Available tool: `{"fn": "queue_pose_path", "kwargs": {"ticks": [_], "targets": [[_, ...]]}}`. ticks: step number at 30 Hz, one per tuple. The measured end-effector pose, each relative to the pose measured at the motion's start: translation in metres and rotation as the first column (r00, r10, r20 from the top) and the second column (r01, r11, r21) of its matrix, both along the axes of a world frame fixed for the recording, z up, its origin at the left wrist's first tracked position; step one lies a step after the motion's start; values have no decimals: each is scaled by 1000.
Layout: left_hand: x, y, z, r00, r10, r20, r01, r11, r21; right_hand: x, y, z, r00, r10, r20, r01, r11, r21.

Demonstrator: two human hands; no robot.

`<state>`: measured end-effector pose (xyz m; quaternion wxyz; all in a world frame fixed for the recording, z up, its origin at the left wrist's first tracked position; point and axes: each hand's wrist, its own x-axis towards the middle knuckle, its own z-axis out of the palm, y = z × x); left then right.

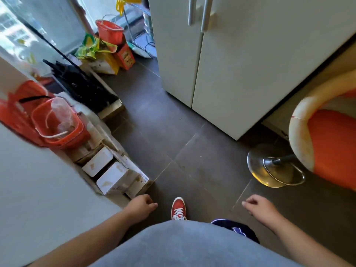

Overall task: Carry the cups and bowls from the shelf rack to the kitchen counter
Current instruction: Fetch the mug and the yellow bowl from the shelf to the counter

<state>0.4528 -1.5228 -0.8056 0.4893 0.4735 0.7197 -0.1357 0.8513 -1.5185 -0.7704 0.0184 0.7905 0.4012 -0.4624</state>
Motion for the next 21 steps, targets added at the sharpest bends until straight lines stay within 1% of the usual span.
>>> {"fn": "queue_pose_path", "kwargs": {"ticks": [2,5,8,12,14,17,21], "targets": [[17,45,6,999,0,42,-1,1000,29,16,20,5,1000,-12,16,12,1000,-21],[47,114,10,993,42,106,-51,995,82,43,53,2,999,-15,37,17,998,-67],[74,175,11,993,33,112,-49,988,148,70,95,-13,999,11,53,-5,994,-112],[95,238,13,991,66,120,-85,982,169,91,172,-33,994,96,51,-87,983,-159],[95,253,15,988,118,101,-133,979,156,88,216,-39,983,174,62,-163,975,-148],[81,261,19,966,248,69,-255,959,125,67,287,-43,951,303,61,-293,947,-131],[45,251,22,875,482,53,-485,870,90,7,386,-44,881,473,10,-470,877,-97]]}}
